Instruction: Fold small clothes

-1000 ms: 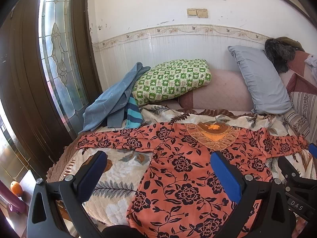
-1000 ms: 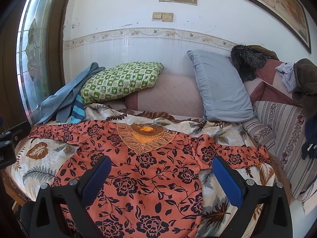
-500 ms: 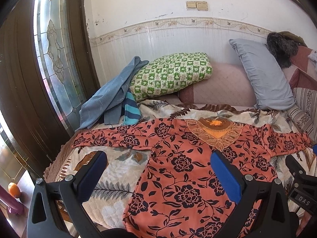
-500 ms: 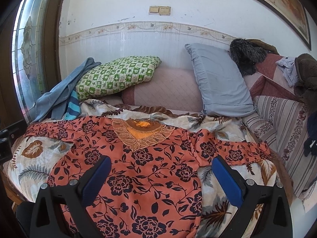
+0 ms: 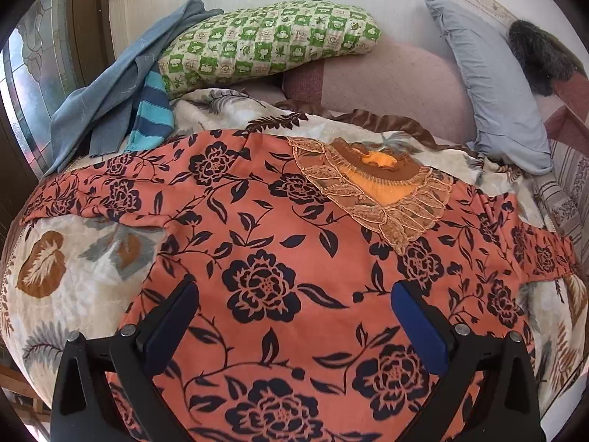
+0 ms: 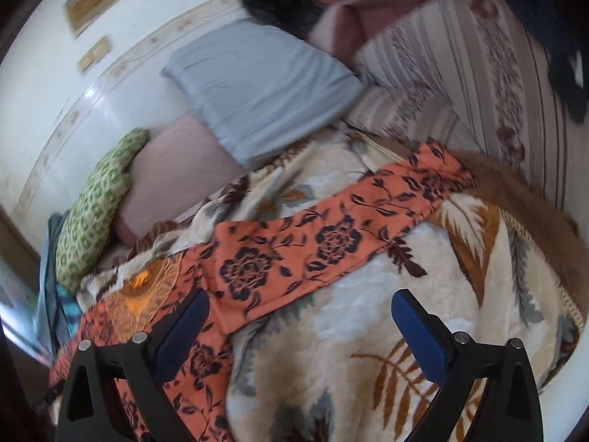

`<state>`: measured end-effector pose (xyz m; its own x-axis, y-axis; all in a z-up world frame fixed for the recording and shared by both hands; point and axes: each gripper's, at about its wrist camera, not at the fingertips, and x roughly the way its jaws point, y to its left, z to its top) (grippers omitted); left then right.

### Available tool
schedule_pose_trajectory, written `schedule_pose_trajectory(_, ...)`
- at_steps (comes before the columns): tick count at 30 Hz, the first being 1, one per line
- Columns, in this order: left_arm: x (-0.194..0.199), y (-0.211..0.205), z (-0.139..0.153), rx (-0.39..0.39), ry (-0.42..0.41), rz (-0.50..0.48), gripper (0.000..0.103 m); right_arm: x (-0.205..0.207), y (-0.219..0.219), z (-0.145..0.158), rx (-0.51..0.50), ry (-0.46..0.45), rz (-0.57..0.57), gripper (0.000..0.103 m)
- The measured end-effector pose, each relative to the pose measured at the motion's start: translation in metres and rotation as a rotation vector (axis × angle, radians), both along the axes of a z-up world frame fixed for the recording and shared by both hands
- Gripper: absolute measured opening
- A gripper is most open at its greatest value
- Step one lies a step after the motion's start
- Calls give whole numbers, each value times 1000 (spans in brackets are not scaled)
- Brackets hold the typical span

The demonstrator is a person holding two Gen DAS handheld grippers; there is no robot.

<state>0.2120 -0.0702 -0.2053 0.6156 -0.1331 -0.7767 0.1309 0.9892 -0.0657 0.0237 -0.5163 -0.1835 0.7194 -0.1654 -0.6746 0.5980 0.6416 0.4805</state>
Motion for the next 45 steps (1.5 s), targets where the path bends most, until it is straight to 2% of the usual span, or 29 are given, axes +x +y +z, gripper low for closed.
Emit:
schedule_pose_trajectory(4, 19, -11, -12, 13, -62, 7, 103, -2, -75, -42, 217, -98, -128, 85)
schedule_pose_trajectory(6, 23, -13, -16, 30, -93, 2, 103, 4, -100, -65, 331, -119, -183, 75)
schedule_pose_trajectory(8, 28, -15, -20, 53, -104, -10, 103, 8, -119, -84, 413, -150, -234, 70)
schedule_pose_trajectory(11, 35, -16, -21, 55, -101, -19, 103, 18, -135, -101, 428, -123, -289, 69)
schedule_pose_trajectory(14, 39, -15, -21, 47, -98, -18, 103, 31, -149, -116, 445, -122, -319, 58)
schedule_pose_trajectory(16, 41, -14, -23, 61, -99, -15, 103, 37, -158, -124, 454, -119, -348, 35)
schedule_pose_trajectory(17, 42, -14, -25, 69, -95, -10, 103, 39, -161, -126, 464, -121, -366, 31)
schedule_pose_trajectory(18, 44, -13, -26, 70, -86, -5, 103, 39, -164, -127, 471, -126, -384, 22)
schedule_pose_trajectory(19, 46, -11, -27, 66, -78, 2, 103, 40, -165, -125, 472, -131, -394, 15)
schedule_pose_trajectory(21, 48, -5, -28, 59, -70, 20, 103, 43, -160, -112, 435, -141, -384, 11)
schedule_pose_trajectory(23, 49, 1, -27, 46, -64, 38, 103, 51, -148, -87, 382, -178, -317, 10)
schedule_pose_trajectory(27, 47, 16, -17, 29, -88, 71, 103, 78, -106, -28, 321, -261, -138, 10)
schedule_pose_trajectory(30, 44, 31, -7, 39, -132, 107, 103, 109, -57, 14, 301, -311, 15, 10)
schedule_pose_trajectory(33, 43, 51, 2, 38, -167, 150, 103, 146, 13, 46, 273, -324, 189, 10)
schedule_pose_trajectory(37, 41, 84, 7, 35, -193, 213, 103, 198, 124, 61, 268, -296, 418, 10)
schedule_pose_trajectory(40, 42, 110, 8, 47, -194, 263, 103, 229, 220, 53, 205, -202, 568, 10)
schedule_pose_trajectory(44, 45, 146, 5, 33, -170, 329, 103, 270, 331, 8, 77, 69, 716, 13)
schedule_pose_trajectory(45, 45, 154, 4, 25, -164, 345, 103, 278, 353, -7, 25, 156, 754, 18)
